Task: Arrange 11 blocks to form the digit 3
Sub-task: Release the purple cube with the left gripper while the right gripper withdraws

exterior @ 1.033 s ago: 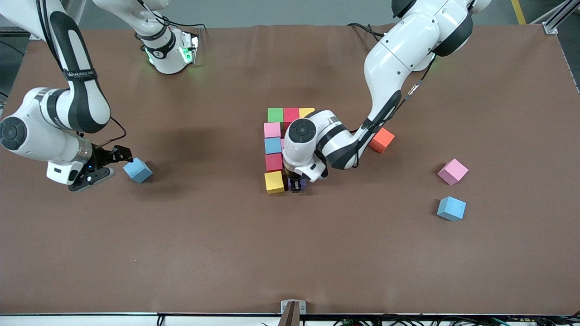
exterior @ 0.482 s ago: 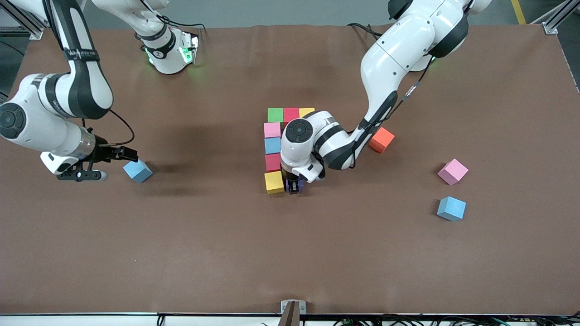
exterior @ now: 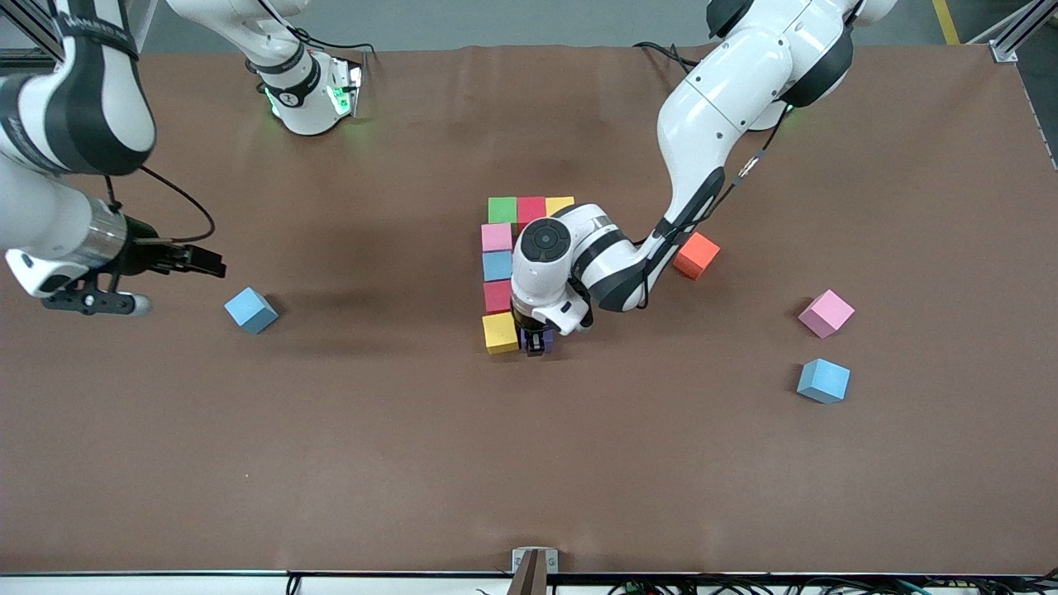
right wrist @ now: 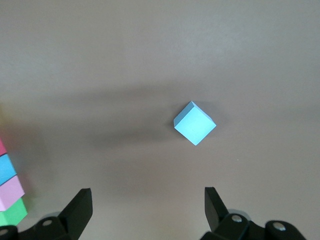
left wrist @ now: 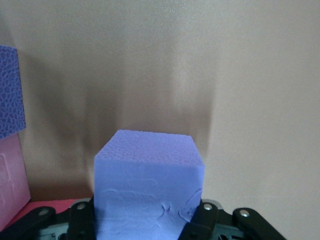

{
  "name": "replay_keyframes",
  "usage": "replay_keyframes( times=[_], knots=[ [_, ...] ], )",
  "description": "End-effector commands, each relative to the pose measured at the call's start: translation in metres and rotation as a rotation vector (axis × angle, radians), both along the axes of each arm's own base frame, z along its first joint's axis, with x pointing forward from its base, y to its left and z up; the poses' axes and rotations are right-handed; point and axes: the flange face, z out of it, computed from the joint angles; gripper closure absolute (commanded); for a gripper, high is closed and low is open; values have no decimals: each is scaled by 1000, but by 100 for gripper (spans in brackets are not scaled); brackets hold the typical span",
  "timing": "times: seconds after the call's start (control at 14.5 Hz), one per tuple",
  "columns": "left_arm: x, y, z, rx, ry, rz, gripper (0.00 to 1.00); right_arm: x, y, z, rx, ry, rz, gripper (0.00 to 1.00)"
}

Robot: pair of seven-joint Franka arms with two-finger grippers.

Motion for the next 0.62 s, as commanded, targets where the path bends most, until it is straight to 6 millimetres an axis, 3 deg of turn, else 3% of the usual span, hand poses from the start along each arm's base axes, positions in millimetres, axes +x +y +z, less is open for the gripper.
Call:
replay_keyframes(
  times=[0.0, 0.34, 0.55],
  knots=[
    [1, -9, -1, -16, -5, 6, 78, -16, -4, 54, -11, -30, -14, 1],
    [2, -9, 0, -20, -10, 12, 76, -20, -13, 140, -13, -96, -21, 1],
    [1, -8, -5, -15, -5, 6, 68, -20, -15, 159, -28, -133, -21, 0]
  ],
)
